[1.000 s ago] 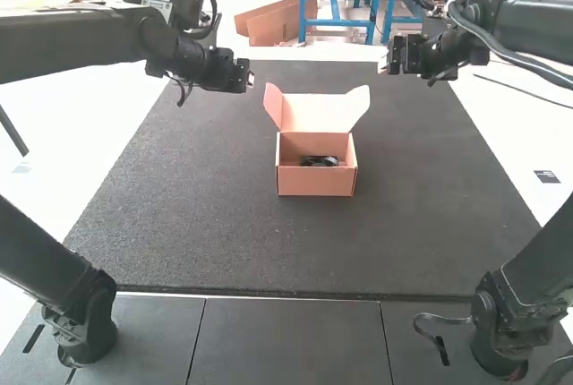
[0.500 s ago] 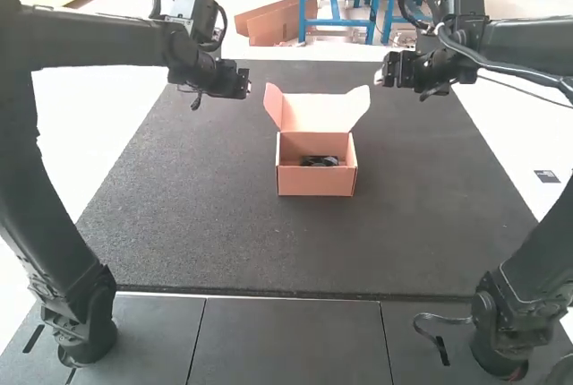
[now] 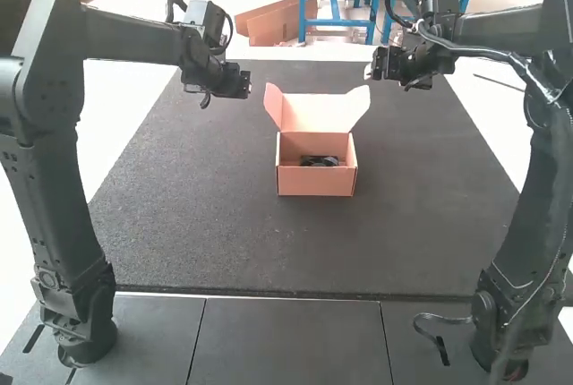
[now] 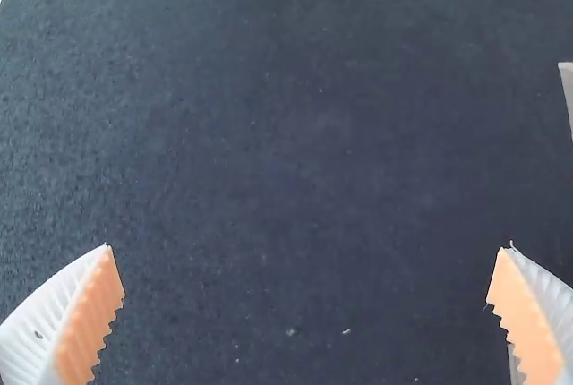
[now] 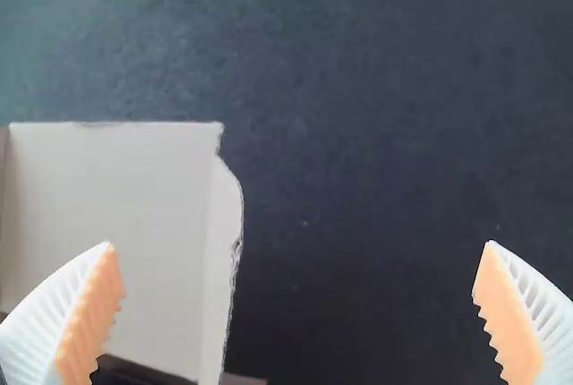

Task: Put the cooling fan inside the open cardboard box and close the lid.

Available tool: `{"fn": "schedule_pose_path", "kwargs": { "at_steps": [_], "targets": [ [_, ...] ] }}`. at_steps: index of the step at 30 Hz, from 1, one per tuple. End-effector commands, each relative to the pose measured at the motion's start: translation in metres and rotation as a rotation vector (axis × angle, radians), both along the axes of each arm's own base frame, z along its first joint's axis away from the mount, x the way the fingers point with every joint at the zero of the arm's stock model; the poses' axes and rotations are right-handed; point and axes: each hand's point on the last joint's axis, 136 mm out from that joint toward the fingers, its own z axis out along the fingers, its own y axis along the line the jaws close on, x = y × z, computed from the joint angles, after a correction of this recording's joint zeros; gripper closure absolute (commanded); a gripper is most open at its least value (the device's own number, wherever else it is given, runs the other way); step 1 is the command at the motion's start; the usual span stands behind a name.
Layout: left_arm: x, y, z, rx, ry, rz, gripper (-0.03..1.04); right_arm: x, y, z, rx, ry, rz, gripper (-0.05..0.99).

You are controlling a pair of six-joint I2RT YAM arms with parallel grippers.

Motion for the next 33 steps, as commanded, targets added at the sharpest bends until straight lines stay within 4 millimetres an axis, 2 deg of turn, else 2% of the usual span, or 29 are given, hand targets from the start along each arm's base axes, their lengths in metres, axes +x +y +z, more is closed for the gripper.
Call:
{"fn": "schedule_pose_path", "kwargs": {
  "at_steps": [1,5,12,18,27,33],
  "targets": [
    [0.012,-0.001,0.011,0.006,-0.031,0.004,0.04,0.009,0.013,0.013,0.029,-0.013,0.017,0.04],
    [0.019,-0.003,0.007,0.008,-0.027,0.004,0.04,0.014,0.014,0.008,0.027,0.017,0.016,0.04],
    [0.029,-0.005,0.003,0.006,-0.024,-0.001,0.04,0.011,0.014,-0.007,0.016,0.085,0.019,0.04],
    [0.033,-0.024,0.005,-0.051,-0.021,-0.073,0.04,0.007,0.019,-0.016,0.034,0.131,0.038,0.04],
    [0.030,-0.037,-0.006,-0.094,0.027,-0.132,0.04,0.005,0.026,-0.017,0.060,0.172,0.069,0.05],
    [0.025,-0.054,-0.009,-0.124,0.042,-0.181,0.04,0.002,0.031,-0.017,0.064,0.186,0.083,0.06]
  ]
}}
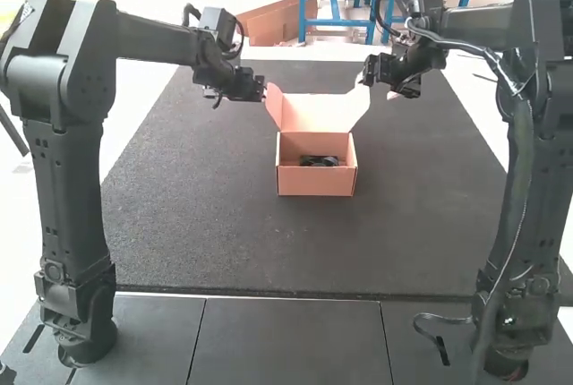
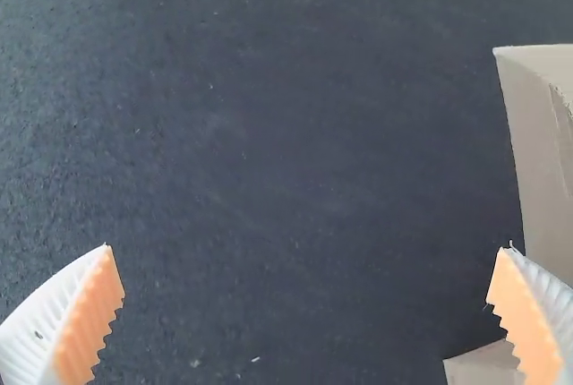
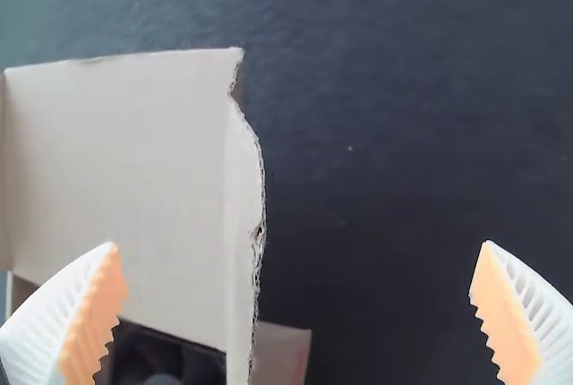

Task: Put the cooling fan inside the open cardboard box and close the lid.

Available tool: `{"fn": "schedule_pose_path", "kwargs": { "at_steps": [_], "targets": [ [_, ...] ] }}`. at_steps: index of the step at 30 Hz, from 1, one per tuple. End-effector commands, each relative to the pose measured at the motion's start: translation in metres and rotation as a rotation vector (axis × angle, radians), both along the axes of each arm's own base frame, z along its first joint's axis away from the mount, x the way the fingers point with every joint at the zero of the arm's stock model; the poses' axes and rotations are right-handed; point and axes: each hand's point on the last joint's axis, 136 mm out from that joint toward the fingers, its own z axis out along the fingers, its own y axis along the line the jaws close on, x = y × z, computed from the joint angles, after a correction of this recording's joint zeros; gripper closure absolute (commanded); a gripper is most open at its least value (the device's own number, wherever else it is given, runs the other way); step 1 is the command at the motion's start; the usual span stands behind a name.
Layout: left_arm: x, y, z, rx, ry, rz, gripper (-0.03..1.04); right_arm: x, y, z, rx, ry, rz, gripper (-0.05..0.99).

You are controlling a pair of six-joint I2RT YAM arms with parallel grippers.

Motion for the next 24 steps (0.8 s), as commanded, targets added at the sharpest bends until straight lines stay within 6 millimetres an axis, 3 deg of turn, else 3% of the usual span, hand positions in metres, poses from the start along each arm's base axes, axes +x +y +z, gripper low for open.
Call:
{"fn": "schedule_pose_path", "kwargs": {
  "at_steps": [1,12,17,24],
  "targets": [
    [0.0027,-0.0197,0.0171,-0.037,-0.033,-0.056,0.04,0.0019,0.0127,0.0134,0.027,-0.019,0.024,0.06],
    [0.0031,-0.0281,0.0247,-0.060,-0.042,-0.075,0.04,-0.0029,0.0162,0.0138,0.033,0.000,0.036,0.14],
    [0.0035,-0.0282,0.0261,-0.059,-0.044,-0.076,0.04,-0.0032,0.0164,0.0124,0.033,0.002,0.038,0.31],
    [0.0015,-0.0276,0.0243,-0.056,-0.031,-0.075,0.04,-0.0043,0.0169,0.0085,0.036,0.011,0.040,0.40]
  ]
}}
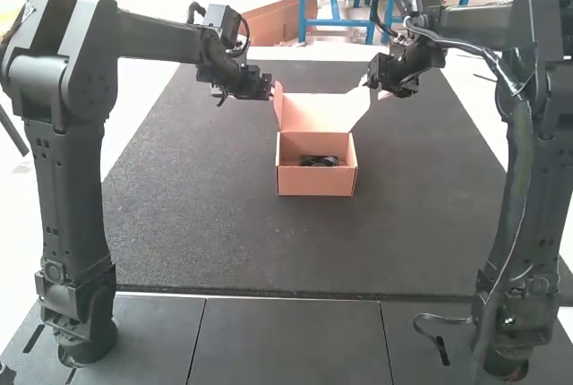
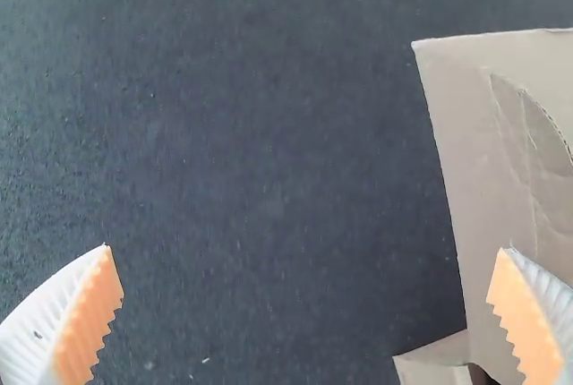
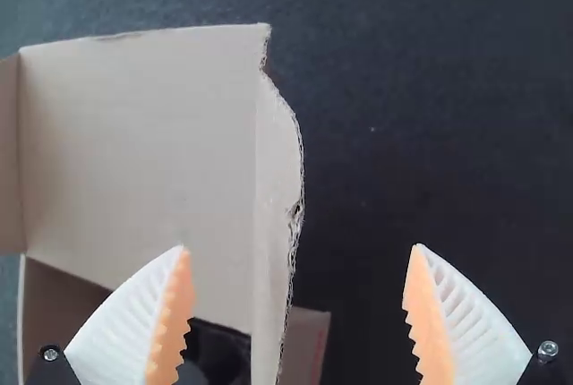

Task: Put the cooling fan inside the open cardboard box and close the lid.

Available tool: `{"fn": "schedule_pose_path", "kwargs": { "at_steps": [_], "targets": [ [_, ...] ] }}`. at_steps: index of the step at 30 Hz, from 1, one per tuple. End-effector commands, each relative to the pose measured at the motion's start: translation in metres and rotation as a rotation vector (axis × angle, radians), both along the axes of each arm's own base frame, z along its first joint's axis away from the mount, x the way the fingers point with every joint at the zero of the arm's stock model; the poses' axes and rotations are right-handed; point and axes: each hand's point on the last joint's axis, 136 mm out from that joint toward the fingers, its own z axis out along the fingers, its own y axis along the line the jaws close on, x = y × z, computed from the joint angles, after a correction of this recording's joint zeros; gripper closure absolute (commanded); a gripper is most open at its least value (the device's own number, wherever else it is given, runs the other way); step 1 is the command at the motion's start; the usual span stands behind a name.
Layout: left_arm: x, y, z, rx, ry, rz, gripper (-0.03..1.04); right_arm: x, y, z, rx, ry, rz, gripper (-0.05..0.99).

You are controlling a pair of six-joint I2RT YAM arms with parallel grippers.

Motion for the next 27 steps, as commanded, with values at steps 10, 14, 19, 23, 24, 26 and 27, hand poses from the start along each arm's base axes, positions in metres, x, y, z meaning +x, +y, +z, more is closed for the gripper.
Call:
{"fn": "schedule_pose_path", "kwargs": {
  "at_steps": [10,14,19,23,24,26,27],
  "targets": [
    [0.007,-0.008,0.021,-0.021,-0.044,-0.016,0.04,0.006,0.019,-0.001,0.026,-0.001,0.036,0.54],
    [0.007,-0.008,0.022,-0.020,-0.044,-0.017,0.04,0.008,0.022,-0.004,0.026,0.002,0.042,0.54],
    [0.008,-0.008,0.024,-0.020,-0.047,-0.017,0.04,0.013,0.023,0.002,0.033,-0.014,0.036,0.54],
    [0.007,-0.008,0.023,-0.019,-0.044,-0.018,0.04,0.018,0.025,0.009,0.040,-0.034,0.034,0.59],
    [0.007,-0.008,0.022,-0.017,-0.043,-0.019,0.04,0.019,0.025,0.010,0.040,-0.037,0.034,0.60],
    [0.007,-0.008,0.022,-0.015,-0.041,-0.020,0.04,0.020,0.025,0.012,0.043,-0.040,0.032,0.65],
    [0.007,-0.008,0.022,-0.016,-0.042,-0.020,0.04,0.020,0.025,0.012,0.043,-0.040,0.032,0.65]
  ]
}}
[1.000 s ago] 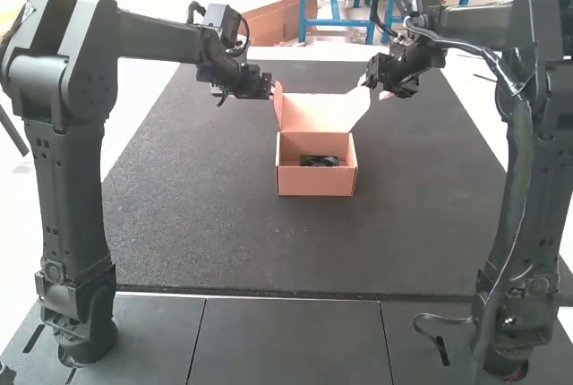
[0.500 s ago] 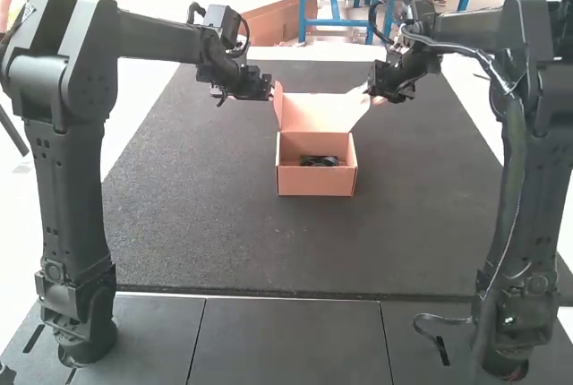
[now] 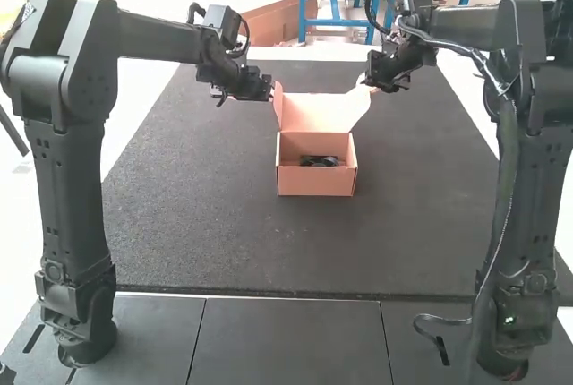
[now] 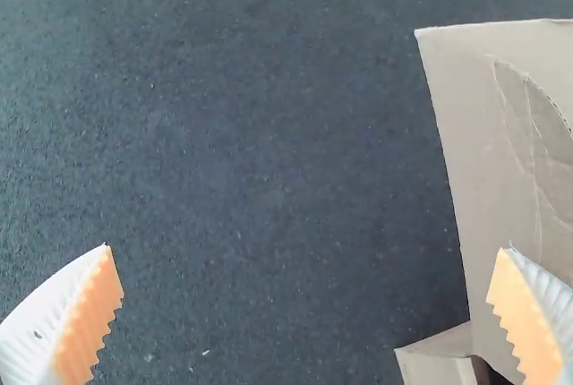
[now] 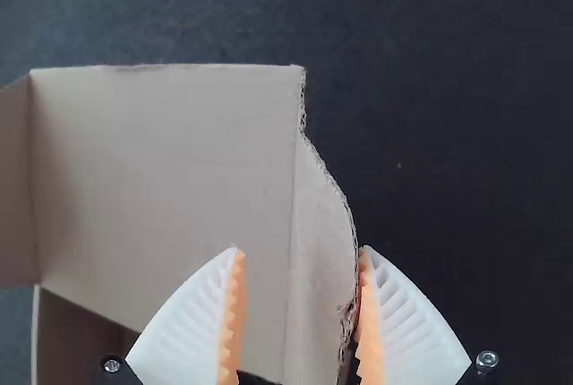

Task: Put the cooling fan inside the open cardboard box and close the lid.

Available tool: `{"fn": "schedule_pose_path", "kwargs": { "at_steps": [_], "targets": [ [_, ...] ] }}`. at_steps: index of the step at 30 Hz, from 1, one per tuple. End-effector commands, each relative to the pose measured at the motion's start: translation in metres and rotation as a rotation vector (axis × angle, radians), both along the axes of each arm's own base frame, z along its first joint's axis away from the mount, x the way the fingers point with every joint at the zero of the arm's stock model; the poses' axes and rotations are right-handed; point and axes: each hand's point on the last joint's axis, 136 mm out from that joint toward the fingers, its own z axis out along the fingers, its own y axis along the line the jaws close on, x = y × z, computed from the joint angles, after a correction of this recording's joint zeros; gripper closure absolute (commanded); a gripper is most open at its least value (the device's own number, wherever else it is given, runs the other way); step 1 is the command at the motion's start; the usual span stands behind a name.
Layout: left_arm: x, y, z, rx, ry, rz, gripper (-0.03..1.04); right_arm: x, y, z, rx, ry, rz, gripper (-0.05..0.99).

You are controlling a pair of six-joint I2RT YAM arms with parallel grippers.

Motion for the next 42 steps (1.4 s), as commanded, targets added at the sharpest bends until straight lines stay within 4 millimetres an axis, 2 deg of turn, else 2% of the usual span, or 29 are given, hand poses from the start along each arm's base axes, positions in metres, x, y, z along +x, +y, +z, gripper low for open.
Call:
{"fn": "schedule_pose_path", "kwargs": {
  "at_steps": [1,13,18,26,32,42],
  "targets": [
    [0.009,-0.008,0.025,-0.020,-0.056,-0.020,0.04,0.003,0.009,0.010,0.021,-0.020,0.013,0.65],
    [0.007,-0.008,0.023,-0.016,-0.046,-0.021,0.04,0.003,0.009,0.001,0.014,-0.001,0.011,0.90],
    [0.009,-0.008,0.025,-0.020,-0.054,-0.020,0.04,-0.001,0.008,-0.004,0.004,0.019,0.012,0.95],
    [0.010,-0.011,0.033,-0.027,-0.064,-0.019,0.04,-0.020,0.009,-0.009,-0.032,0.085,0.050,0.95],
    [0.008,-0.015,0.036,-0.031,-0.060,-0.024,0.04,-0.027,0.010,0.004,-0.029,0.068,0.060,0.95],
    [-0.006,-0.023,0.027,-0.014,-0.002,-0.045,0.04,-0.053,0.027,0.014,-0.040,0.047,0.102,0.95]
  ]
}}
